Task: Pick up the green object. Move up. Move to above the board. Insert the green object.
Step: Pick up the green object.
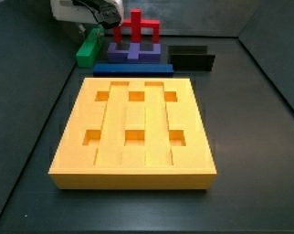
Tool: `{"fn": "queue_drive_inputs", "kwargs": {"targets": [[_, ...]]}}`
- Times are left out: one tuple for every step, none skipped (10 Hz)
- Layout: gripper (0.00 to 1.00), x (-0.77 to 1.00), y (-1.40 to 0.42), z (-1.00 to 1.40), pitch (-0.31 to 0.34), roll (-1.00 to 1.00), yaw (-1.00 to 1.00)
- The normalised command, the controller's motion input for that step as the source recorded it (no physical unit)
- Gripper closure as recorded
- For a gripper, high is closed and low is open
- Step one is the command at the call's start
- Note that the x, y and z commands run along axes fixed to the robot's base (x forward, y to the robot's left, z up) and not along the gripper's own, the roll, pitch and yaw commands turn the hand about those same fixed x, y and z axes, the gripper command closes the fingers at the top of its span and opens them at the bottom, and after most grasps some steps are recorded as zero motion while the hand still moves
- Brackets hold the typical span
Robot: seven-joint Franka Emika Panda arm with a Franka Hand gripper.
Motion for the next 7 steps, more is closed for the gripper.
{"fn": "queue_drive_inputs", "kwargs": {"targets": [[1.00, 0.00, 0.00, 0.00, 0.000, 0.00, 0.00], [1.00, 0.00, 0.00, 0.00, 0.000, 0.00, 0.00], [1.00, 0.00, 0.00, 0.00, 0.000, 0.00, 0.00], [1.00, 0.00, 0.00, 0.00, 0.000, 0.00, 0.00], [1.00, 0.00, 0.00, 0.00, 0.000, 0.00, 0.00], [1.00, 0.00, 0.00, 0.00, 0.000, 0.00, 0.00], [1.00, 0.00, 0.00, 0.00, 0.000, 0.00, 0.00]]}}
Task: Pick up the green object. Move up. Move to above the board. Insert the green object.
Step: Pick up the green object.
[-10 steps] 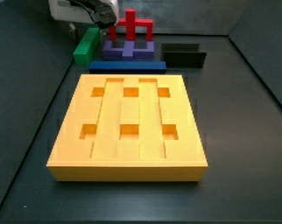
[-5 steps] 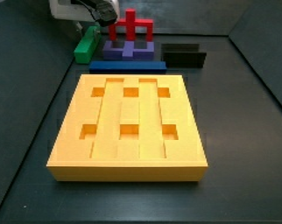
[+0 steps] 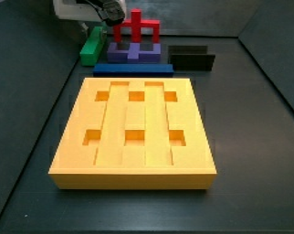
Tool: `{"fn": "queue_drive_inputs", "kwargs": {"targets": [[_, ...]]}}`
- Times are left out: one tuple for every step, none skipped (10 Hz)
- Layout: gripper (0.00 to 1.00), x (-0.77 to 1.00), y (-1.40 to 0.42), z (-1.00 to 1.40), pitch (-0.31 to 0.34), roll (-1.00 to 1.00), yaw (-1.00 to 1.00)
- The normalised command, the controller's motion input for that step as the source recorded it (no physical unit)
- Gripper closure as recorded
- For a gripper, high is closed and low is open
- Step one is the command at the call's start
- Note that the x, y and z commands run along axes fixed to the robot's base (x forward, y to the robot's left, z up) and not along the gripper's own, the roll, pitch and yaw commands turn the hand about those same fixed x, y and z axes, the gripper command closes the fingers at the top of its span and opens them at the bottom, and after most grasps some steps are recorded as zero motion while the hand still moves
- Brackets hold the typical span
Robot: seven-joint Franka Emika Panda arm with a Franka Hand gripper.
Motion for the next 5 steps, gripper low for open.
{"fn": "queue_drive_inputs", "kwargs": {"targets": [[1.00, 0.00, 0.00, 0.00, 0.000, 0.00, 0.00], [1.00, 0.00, 0.00, 0.00, 0.000, 0.00, 0.00], [1.00, 0.00, 0.00, 0.00, 0.000, 0.00, 0.00], [1.00, 0.00, 0.00, 0.00, 0.000, 0.00, 0.00], [1.00, 0.00, 0.00, 0.00, 0.000, 0.00, 0.00]]}}
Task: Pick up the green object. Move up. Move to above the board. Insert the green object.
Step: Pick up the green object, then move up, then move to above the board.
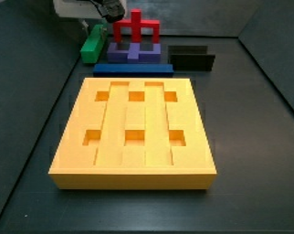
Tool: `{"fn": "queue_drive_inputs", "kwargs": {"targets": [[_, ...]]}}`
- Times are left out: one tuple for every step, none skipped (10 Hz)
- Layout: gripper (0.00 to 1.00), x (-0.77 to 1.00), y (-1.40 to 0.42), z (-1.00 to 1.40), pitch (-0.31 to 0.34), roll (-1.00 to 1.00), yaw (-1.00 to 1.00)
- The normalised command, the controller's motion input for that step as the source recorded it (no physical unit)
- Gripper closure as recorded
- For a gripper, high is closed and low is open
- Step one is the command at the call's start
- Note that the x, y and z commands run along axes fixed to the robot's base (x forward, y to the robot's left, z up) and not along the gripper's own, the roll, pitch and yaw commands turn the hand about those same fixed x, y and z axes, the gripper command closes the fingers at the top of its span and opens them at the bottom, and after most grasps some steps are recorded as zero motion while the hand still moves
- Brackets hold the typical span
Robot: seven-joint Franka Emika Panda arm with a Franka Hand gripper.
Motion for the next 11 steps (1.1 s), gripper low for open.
{"fn": "queue_drive_inputs", "kwargs": {"targets": [[1.00, 0.00, 0.00, 0.00, 0.000, 0.00, 0.00], [1.00, 0.00, 0.00, 0.83, 0.000, 0.00, 0.00], [1.00, 0.04, -0.02, 0.84, -0.010, 0.00, -0.06], [1.00, -0.03, -0.01, 0.62, 0.062, 0.04, -0.06], [1.00, -0.04, 0.00, 0.45, 0.076, 0.09, -0.05], [1.00, 0.00, 0.00, 1.40, 0.000, 0.00, 0.00], [1.00, 0.00, 0.01, 1.40, 0.000, -0.01, 0.01], [1.00, -0.06, 0.00, 1.40, 0.048, 0.00, 0.01], [1.00, -0.06, 0.00, 1.40, 0.028, 0.05, 0.01], [1.00, -0.01, 0.01, 1.40, 0.038, 0.04, 0.00], [1.00, 0.01, 0.01, 1.40, 0.062, 0.00, 0.00]]}}
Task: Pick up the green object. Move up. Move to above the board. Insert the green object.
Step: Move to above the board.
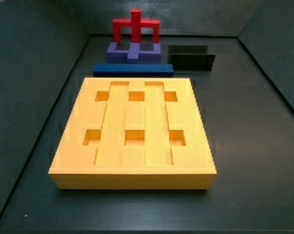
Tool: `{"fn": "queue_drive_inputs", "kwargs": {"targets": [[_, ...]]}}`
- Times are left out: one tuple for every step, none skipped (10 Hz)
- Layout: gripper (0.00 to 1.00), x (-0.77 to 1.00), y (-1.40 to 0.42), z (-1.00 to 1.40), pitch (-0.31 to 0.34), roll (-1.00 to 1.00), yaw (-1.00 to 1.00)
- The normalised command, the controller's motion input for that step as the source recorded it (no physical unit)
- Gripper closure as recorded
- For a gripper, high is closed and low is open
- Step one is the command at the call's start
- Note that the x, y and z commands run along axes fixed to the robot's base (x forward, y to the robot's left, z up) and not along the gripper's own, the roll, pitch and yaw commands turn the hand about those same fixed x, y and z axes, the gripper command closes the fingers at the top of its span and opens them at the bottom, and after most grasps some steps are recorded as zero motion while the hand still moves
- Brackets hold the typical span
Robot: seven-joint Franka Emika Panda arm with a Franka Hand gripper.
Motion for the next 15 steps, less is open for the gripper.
{"fn": "queue_drive_inputs", "kwargs": {"targets": [[1.00, 0.00, 0.00, 0.98, 0.086, -0.01, 0.00], [1.00, 0.01, 0.00, 0.57, 0.069, 0.00, 0.01], [1.00, 0.04, 0.01, 0.21, 0.051, -0.01, 0.00], [1.00, 0.63, -1.40, 0.16, 0.305, -0.02, 0.00], [1.00, 0.62, -1.40, 0.15, 0.312, -0.01, 0.01], [1.00, 0.65, -1.40, 0.15, 0.307, 0.00, 0.03], [1.00, 0.66, -1.40, 0.16, 0.277, -0.05, 0.01], [1.00, 0.67, -1.40, 0.16, 0.236, -0.01, 0.01], [1.00, 0.68, -1.40, 0.17, 0.195, 0.02, 0.02], [1.00, 0.70, -1.40, 0.17, 0.161, 0.00, 0.01], [1.00, 0.70, -1.40, 0.17, 0.145, 0.01, 0.01], [1.00, 0.71, -1.40, 0.18, 0.155, 0.02, 0.01], [1.00, 0.74, -1.40, 0.19, 0.169, 0.00, 0.01], [1.00, 0.77, -1.40, 0.20, 0.162, 0.00, 0.01], [1.00, 0.51, -0.90, 0.13, 0.172, 0.03, 0.01]]}}
